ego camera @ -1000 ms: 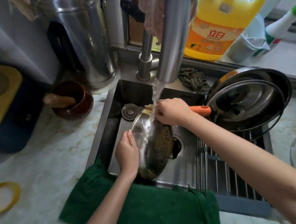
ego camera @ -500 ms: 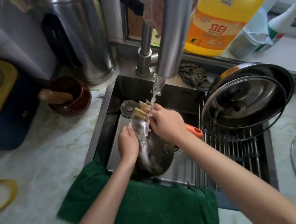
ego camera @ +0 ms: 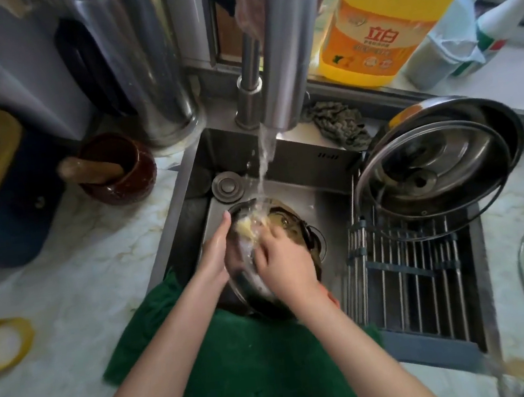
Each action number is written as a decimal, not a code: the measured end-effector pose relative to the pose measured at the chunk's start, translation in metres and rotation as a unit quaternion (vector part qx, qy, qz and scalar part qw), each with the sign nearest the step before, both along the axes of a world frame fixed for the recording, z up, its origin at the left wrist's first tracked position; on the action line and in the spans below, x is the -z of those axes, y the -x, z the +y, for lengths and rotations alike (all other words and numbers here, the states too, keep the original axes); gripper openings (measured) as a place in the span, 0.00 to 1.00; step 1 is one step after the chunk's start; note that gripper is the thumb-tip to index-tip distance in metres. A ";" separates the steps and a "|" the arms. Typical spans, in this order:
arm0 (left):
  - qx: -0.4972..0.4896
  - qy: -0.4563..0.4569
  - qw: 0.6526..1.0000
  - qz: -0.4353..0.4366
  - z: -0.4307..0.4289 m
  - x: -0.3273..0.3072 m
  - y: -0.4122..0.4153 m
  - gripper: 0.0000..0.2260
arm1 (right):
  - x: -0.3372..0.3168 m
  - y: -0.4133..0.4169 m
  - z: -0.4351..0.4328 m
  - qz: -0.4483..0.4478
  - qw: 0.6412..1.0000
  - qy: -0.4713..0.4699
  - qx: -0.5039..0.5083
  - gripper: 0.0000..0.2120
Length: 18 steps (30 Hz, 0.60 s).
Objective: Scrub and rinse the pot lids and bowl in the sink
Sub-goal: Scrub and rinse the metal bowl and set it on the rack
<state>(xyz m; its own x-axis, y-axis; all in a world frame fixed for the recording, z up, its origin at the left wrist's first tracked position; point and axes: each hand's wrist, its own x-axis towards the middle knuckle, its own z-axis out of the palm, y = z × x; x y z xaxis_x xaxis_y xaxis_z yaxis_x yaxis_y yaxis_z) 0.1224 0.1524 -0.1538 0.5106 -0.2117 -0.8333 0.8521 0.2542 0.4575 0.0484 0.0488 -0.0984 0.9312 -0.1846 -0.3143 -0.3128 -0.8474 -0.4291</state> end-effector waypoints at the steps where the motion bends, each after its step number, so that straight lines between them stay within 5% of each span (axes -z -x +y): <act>1: 0.004 0.006 1.000 0.009 0.000 -0.002 -0.002 0.31 | -0.003 0.022 0.001 -0.007 0.999 -0.007 -0.033 0.22; 8: 0.027 -0.031 0.999 -0.023 0.000 -0.004 -0.006 0.09 | 0.011 -0.032 -0.019 0.021 0.998 0.049 0.030 0.23; 12: 0.020 -0.079 0.997 -0.014 0.007 -0.001 -0.009 0.06 | 0.001 0.041 -0.003 0.022 0.995 0.014 -0.101 0.24; 18: -0.018 -0.058 0.998 -0.009 0.007 -0.002 -0.002 0.06 | 0.003 -0.009 -0.012 0.028 0.999 0.024 0.021 0.22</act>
<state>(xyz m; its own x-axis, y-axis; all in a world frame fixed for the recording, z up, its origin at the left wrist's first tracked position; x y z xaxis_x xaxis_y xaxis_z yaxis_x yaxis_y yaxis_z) 0.1247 0.1594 -0.1523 0.5309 -0.0951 -0.8421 0.8348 0.2292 0.5005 0.0575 0.0364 -0.1015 0.9032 -0.2398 -0.3561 -0.3715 -0.8523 -0.3682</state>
